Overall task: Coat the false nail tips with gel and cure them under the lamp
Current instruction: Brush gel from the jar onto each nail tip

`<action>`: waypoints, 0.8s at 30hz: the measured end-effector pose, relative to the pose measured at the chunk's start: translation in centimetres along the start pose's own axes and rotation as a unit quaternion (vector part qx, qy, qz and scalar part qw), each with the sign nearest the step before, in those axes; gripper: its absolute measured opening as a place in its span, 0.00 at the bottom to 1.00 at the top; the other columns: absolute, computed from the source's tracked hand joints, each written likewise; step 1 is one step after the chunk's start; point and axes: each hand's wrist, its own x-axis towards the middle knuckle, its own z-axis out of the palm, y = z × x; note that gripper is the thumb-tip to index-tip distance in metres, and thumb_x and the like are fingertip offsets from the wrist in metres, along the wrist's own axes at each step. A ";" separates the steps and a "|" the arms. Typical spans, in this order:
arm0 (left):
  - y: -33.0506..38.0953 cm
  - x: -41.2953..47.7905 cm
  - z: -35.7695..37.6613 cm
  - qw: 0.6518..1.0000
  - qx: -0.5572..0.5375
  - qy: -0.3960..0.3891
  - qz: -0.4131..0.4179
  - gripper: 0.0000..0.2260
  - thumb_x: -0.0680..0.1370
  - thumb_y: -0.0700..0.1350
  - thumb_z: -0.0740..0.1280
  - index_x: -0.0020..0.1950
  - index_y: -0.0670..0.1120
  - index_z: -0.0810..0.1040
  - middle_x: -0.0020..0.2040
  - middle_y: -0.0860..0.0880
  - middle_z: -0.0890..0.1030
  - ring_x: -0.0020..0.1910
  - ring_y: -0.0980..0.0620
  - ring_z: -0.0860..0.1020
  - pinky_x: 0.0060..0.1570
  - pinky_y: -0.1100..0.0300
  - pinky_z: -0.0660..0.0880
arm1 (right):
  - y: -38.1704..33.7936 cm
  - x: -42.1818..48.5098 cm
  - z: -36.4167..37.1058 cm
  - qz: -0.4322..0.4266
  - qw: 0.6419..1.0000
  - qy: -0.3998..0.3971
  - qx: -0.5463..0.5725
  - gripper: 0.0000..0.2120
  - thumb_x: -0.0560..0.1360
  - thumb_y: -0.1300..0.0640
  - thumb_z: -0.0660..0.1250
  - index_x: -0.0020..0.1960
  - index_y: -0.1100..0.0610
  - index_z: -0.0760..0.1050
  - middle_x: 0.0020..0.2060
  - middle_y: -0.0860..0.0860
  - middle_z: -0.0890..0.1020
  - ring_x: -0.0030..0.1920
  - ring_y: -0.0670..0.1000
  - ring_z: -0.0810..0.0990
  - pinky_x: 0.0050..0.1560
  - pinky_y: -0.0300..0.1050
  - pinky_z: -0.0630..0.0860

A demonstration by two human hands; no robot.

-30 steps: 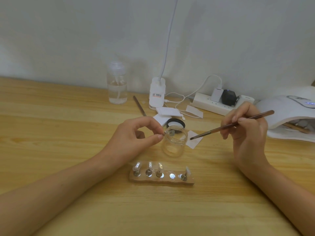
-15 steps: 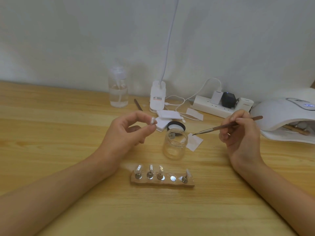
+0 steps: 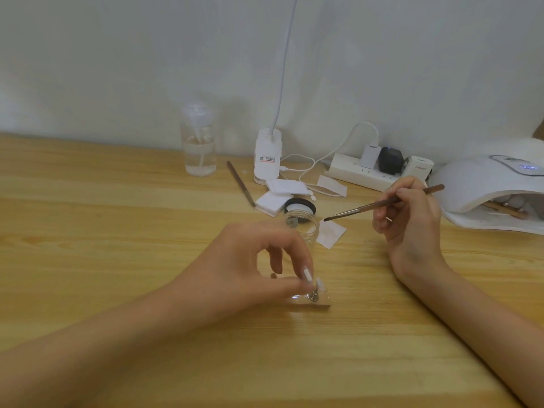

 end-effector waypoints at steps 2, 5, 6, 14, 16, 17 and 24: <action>0.1 -0.2 0.5 0.996 0.092 -0.005 0.000 0.05 0.69 0.52 0.75 0.40 0.55 0.81 0.40 0.64 0.81 0.44 0.61 0.77 0.49 0.68 0.68 | 0.0 0.0 0.0 0.004 1.000 0.002 -0.003 0.08 0.72 0.62 0.58 0.36 0.53 0.71 0.26 0.48 0.75 0.27 0.46 0.73 0.24 0.36 0.68; -0.1 -0.4 0.9 0.979 0.206 -0.002 -0.006 0.12 0.68 0.65 0.64 0.45 0.60 0.77 0.46 0.69 0.79 0.51 0.63 0.73 0.55 0.64 0.58 | 0.0 0.1 0.0 0.009 1.000 0.003 -0.006 0.09 0.71 0.61 0.59 0.34 0.52 0.73 0.26 0.48 0.75 0.26 0.46 0.73 0.24 0.36 0.68; -0.1 -0.4 0.9 0.976 0.218 0.000 -0.010 0.13 0.68 0.65 0.62 0.45 0.61 0.76 0.47 0.70 0.79 0.52 0.62 0.72 0.56 0.64 0.57 | 0.0 0.1 0.0 0.008 1.000 0.002 -0.007 0.09 0.71 0.61 0.59 0.34 0.52 0.73 0.26 0.48 0.75 0.26 0.46 0.73 0.24 0.36 0.68; -0.8 -0.6 1.3 0.974 0.217 0.012 -0.065 0.07 0.69 0.61 0.68 0.44 0.63 0.75 0.47 0.73 0.77 0.55 0.62 0.70 0.56 0.67 0.54 | 0.0 0.0 0.0 0.008 1.000 -0.013 -0.015 0.13 0.76 0.63 0.57 0.36 0.52 0.72 0.26 0.48 0.75 0.27 0.46 0.73 0.25 0.36 0.68; -0.8 -0.6 1.4 0.972 0.222 0.008 -0.073 0.08 0.68 0.62 0.67 0.44 0.64 0.75 0.48 0.74 0.76 0.55 0.63 0.69 0.56 0.68 0.54 | 0.0 0.0 0.0 0.011 1.000 -0.014 -0.015 0.15 0.78 0.64 0.56 0.36 0.52 0.73 0.26 0.48 0.75 0.27 0.46 0.73 0.25 0.36 0.68; -0.8 -0.5 1.3 0.972 0.225 0.005 -0.074 0.07 0.68 0.62 0.66 0.44 0.64 0.74 0.48 0.74 0.76 0.55 0.64 0.69 0.55 0.68 0.54 | 0.0 0.0 0.0 0.013 1.000 -0.014 -0.015 0.16 0.78 0.65 0.56 0.36 0.52 0.73 0.26 0.48 0.75 0.27 0.46 0.73 0.25 0.37 0.68; 0.2 -0.1 1.6 0.955 0.291 -0.015 -0.045 0.08 0.71 0.63 0.63 0.47 0.63 0.73 0.46 0.68 0.76 0.52 0.63 0.66 0.53 0.61 0.56 | 0.0 0.0 0.0 0.015 1.000 -0.013 -0.016 0.14 0.78 0.64 0.56 0.37 0.53 0.72 0.26 0.48 0.75 0.27 0.46 0.73 0.25 0.37 0.68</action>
